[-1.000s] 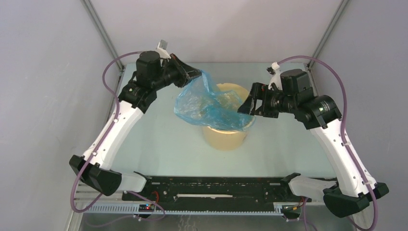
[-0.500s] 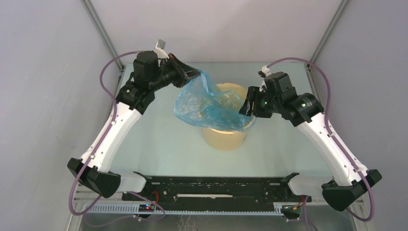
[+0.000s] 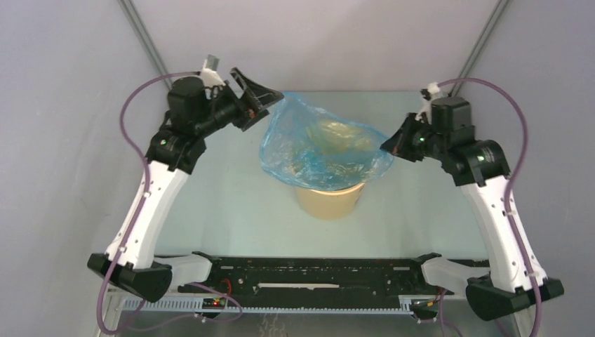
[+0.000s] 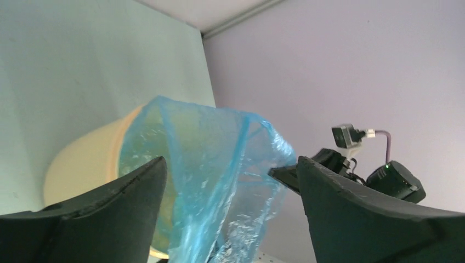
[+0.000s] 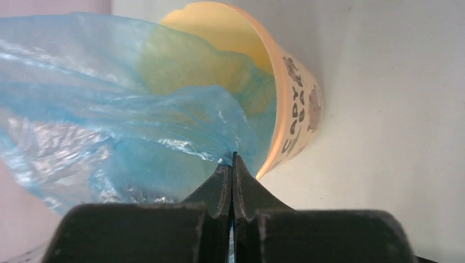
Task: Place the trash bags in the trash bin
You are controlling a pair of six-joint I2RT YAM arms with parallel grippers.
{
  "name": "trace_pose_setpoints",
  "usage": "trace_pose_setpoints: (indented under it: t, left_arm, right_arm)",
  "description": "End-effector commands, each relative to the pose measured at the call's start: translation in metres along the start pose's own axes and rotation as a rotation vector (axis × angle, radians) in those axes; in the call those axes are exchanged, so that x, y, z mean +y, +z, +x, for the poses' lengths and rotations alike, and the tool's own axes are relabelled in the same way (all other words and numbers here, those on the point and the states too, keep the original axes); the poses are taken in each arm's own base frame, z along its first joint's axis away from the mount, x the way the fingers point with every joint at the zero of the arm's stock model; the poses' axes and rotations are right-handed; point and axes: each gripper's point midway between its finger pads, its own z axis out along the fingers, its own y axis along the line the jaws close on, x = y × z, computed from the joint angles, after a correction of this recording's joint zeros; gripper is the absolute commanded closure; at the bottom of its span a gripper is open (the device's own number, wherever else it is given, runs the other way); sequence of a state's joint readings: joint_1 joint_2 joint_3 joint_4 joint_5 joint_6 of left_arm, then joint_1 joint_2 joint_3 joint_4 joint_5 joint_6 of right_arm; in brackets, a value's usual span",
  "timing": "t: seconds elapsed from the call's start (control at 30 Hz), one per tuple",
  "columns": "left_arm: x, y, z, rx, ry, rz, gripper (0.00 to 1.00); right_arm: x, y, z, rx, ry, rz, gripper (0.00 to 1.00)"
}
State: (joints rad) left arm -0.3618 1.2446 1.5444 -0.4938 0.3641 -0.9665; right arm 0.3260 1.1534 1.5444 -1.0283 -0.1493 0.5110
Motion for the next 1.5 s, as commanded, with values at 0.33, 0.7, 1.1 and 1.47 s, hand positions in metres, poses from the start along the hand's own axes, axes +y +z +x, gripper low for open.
trace_pose_setpoints:
  t: [0.33,0.7,1.1,1.47]
  left_arm:
    - [0.089,-0.040,-0.004,-0.094,-0.165,-0.242,0.47]
    - [0.046,0.048,0.043,0.154,-0.060,-0.178,0.65]
    - [0.059,0.090,0.140,0.380,0.055,-0.244,0.64]
    - [0.091,0.080,0.123,0.352,0.258,-0.407,0.70]
  right_arm:
    - [0.008,-0.037,0.005,0.048,0.170,-0.299,1.00]
    - [0.017,-0.045,0.003,0.042,0.154,-0.346,1.00]
    - [0.017,-0.051,0.005,0.021,0.152,-0.332,1.00]
    - [0.017,-0.039,0.012,0.044,0.125,-0.298,1.00]
